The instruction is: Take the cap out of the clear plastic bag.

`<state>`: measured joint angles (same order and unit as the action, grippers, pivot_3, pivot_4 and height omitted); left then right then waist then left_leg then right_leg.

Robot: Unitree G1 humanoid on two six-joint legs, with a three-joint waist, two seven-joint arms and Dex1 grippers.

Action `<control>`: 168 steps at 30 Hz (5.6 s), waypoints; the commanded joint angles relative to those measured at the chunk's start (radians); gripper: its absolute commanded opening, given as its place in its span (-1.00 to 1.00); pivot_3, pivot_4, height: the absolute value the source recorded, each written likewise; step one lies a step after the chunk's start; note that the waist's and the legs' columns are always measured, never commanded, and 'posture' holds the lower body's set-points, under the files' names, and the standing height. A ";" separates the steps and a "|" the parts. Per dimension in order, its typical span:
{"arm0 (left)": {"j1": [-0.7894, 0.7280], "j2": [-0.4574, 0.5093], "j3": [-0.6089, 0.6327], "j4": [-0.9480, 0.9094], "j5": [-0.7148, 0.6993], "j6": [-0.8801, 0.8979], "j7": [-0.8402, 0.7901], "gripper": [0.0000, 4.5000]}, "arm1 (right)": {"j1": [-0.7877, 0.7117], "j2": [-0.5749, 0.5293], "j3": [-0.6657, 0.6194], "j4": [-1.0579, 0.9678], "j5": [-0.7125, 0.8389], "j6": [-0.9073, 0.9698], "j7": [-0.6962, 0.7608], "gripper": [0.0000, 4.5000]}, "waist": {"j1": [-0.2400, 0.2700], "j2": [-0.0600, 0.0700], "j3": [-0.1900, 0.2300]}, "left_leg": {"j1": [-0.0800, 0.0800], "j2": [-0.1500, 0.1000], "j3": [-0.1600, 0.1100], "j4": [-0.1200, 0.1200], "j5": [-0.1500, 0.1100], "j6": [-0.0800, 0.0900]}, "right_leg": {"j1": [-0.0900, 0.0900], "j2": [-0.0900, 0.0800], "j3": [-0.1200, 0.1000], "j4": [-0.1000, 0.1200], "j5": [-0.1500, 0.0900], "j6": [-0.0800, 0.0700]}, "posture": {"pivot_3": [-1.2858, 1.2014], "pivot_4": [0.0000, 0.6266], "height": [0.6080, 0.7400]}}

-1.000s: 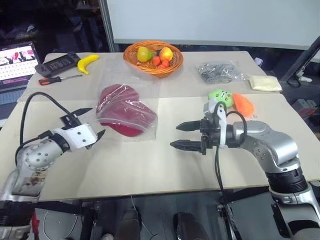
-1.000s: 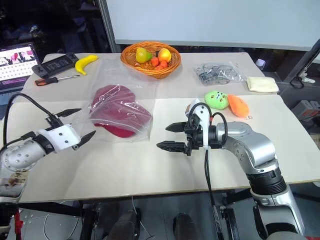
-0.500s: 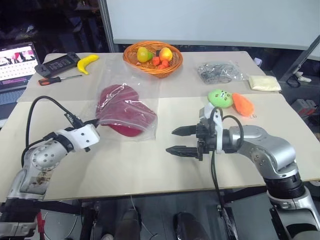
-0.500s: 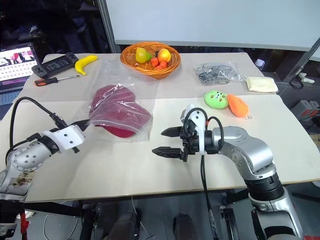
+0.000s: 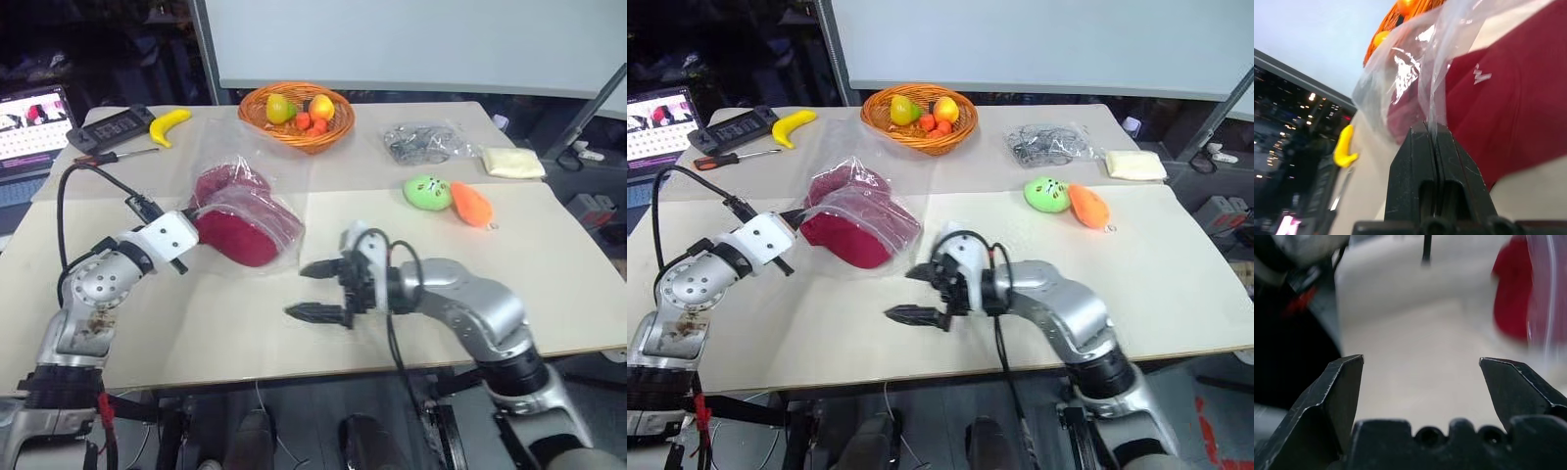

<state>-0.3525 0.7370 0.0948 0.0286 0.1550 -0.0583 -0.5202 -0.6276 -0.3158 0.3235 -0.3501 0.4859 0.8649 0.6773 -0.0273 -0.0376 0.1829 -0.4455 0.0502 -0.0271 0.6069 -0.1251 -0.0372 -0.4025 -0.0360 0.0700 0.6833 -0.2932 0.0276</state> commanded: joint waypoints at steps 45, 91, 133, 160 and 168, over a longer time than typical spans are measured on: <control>-0.024 -0.077 -0.054 -0.141 -0.029 0.158 -0.023 -1.00 | -0.228 0.282 0.376 0.976 -1.180 -0.779 -0.544 0.89 | -0.014 -0.002 -0.001 | 0.001 -0.001 -0.001 0.000 0.000 0.000 | 0.001 0.000 0.000 0.002 0.001 0.000 | 0.03 -0.52 1.00; 0.002 -0.083 -0.081 -0.191 -0.046 0.210 -0.041 -1.00 | -0.193 0.127 0.288 0.851 -1.276 -0.837 -0.596 0.98 | -0.019 -0.002 -0.002 | 0.004 -0.001 0.000 -0.005 0.000 0.000 | 0.003 -0.001 0.000 -0.003 0.000 0.000 | 0.03 -0.52 1.00; 0.009 -0.117 -0.089 -0.202 -0.032 0.220 -0.011 -1.00 | -0.146 0.152 0.215 0.792 -1.122 -0.986 -0.464 -0.97 | -0.019 -0.002 -0.002 | 0.005 0.000 0.000 -0.005 0.000 0.000 | 0.003 -0.001 0.000 -0.002 0.000 0.000 | 0.03 -0.52 1.00; 0.027 -0.123 -0.091 -0.159 -0.038 0.181 -0.005 -1.00 | 0.288 -0.290 -0.209 -0.138 -0.174 -0.266 0.297 -0.97 | 0.001 -0.003 -0.002 | 0.010 -0.001 -0.001 -0.001 0.000 0.000 | 0.014 -0.002 -0.001 -0.005 0.000 0.001 | 0.03 -0.52 1.00; 0.034 -0.132 -0.101 -0.158 -0.036 0.172 -0.001 -1.00 | 0.142 -0.426 -0.596 -0.041 0.523 0.110 0.425 -0.97 | 0.005 -0.003 -0.002 | 0.010 -0.001 0.000 -0.002 -0.001 0.002 | 0.015 -0.003 -0.002 -0.007 0.000 0.001 | 0.03 -0.52 1.00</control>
<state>-0.3120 0.6055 -0.0163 -0.1130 0.1158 0.1331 -0.5338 -0.4292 -0.7498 -0.1708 -0.4220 0.8799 0.9430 1.1251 -0.0221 -0.0403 0.1811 -0.4355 0.0496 -0.0262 0.6054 -0.1262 -0.0355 -0.3884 -0.0385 0.0697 0.6765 -0.2936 0.0284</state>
